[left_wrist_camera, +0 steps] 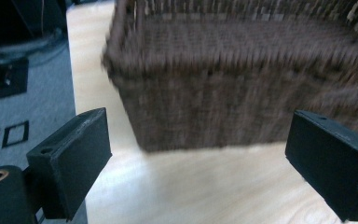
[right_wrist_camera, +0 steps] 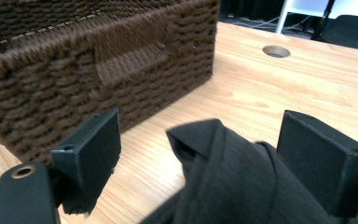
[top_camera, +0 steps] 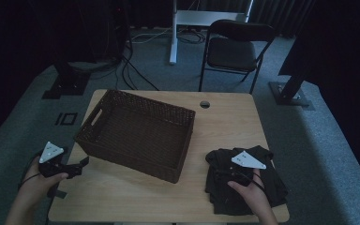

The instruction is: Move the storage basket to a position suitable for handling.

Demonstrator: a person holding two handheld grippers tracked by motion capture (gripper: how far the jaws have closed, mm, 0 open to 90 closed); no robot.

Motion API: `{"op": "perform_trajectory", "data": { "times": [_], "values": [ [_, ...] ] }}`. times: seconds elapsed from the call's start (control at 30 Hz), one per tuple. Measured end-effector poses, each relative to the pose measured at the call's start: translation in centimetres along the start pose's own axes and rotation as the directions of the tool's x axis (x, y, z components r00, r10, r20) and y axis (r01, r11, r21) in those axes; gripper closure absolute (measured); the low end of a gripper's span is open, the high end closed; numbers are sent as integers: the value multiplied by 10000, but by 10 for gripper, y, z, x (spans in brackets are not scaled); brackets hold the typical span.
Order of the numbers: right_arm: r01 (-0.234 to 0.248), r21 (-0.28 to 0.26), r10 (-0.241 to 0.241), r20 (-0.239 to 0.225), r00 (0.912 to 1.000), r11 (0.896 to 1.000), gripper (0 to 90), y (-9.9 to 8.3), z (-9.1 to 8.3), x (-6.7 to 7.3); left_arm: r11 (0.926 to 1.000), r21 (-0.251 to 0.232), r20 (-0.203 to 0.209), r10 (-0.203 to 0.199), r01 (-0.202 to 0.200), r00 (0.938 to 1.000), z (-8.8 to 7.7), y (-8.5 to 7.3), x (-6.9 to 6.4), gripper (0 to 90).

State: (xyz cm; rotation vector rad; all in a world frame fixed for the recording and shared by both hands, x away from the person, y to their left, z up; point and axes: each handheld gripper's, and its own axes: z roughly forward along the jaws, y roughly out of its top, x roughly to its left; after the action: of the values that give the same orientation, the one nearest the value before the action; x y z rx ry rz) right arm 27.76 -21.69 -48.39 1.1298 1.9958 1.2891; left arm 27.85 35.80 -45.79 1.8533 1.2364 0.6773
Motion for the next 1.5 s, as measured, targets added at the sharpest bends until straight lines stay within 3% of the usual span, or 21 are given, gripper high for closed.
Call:
{"op": "perform_trajectory", "data": {
  "times": [0.1,0.37,0.57,0.83,0.93,1.07,1.17,1.23,1.33,1.37,1.43,1.5],
  "values": [
    [-43,-137,41,-104,9999,9999,133,4,2,4,9997,-254,310,-5,13,9995,-1,7,1,71],
    [74,-258,-84,-385,9992,9996,133,15,10,18,9988,-464,286,-125,138,9995,1,18,7,71],
    [-201,-515,167,-647,9978,9985,133,25,21,33,9982,-596,85,-45,50,10000,7,30,15,71],
    [-153,-654,101,-794,9968,9977,133,33,33,48,9982,-595,-232,-102,88,9997,21,39,24,72],
    [-54,-650,0,-819,9966,9979,133,36,40,56,9989,-462,-447,-85,64,9990,31,41,28,133],
    [-204,-708,142,-868,9961,9973,133,38,44,60,9991,-399,-548,-172,150,9983,35,42,31,133],
    [-345,-760,275,-919,9954,9965,133,40,49,64,9976,-436,-559,-560,536,9969,43,44,37,147],
    [-315,-772,247,-868,9959,9965,133,41,51,65,9975,-439,-645,-589,561,9962,45,45,37,149],
    [-284,-817,234,-610,9979,9963,134,44,58,67,9994,-162,-897,-318,304,9955,51,46,38,157],
    [-531,-819,485,-580,9971,9952,134,46,62,68,9994,-147,-906,-326,314,9954,54,47,38,165],
    [-576,-834,533,-524,9972,9949,134,46,64,69,9992,-194,-902,-372,356,9952,56,47,39,186],
    [-717,-818,682,-447,9967,9941,138,47,70,73,9981,-293,-1006,-574,547,9933,61,46,41,259]
  ]
}}
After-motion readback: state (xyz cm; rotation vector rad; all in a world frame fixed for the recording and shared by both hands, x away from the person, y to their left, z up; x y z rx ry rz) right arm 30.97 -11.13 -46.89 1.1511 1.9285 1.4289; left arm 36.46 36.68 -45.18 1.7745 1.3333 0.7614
